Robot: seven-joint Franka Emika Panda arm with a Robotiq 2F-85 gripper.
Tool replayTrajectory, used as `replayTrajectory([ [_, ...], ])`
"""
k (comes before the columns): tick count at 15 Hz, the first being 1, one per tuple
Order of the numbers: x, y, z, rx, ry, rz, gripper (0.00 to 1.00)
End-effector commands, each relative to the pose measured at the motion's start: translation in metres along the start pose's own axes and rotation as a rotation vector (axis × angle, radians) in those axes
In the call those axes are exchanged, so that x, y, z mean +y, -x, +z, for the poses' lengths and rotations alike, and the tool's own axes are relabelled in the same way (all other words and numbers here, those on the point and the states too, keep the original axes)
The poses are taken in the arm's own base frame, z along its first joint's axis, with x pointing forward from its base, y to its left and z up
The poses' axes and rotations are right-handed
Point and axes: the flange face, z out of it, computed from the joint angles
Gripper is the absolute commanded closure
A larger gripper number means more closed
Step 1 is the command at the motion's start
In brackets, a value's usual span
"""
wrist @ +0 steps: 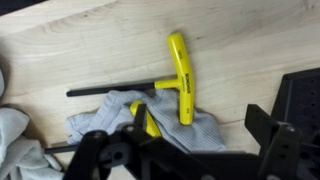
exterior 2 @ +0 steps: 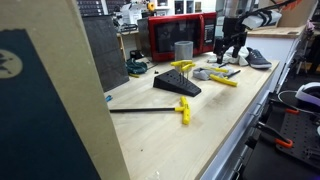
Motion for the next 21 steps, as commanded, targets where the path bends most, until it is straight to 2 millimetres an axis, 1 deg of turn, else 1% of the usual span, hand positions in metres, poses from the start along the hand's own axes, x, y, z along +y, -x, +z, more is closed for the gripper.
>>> replayTrajectory([
  [1,0.009,0.011,0.016,-0.041,-0.027,0.019,0.0],
  [2,0.01,0.005,0.02,-0.058,-0.046,0.029,0.0],
  [5,0.016,0.006,0.033,-0.09,-0.088,0.043,0.0],
  [10,0.025,0.006,0.063,-0.159,-0.13,0.019,0.0],
  [14,0.023,0.008,0.084,-0.189,-0.128,-0.017,0.0],
  [19,0.008,-0.008,0.096,-0.151,-0.121,-0.045,0.0],
  [20,0.004,-0.011,0.098,-0.137,-0.119,-0.048,0.25],
  [21,0.001,-0.013,0.099,-0.132,-0.121,-0.057,0.26],
])
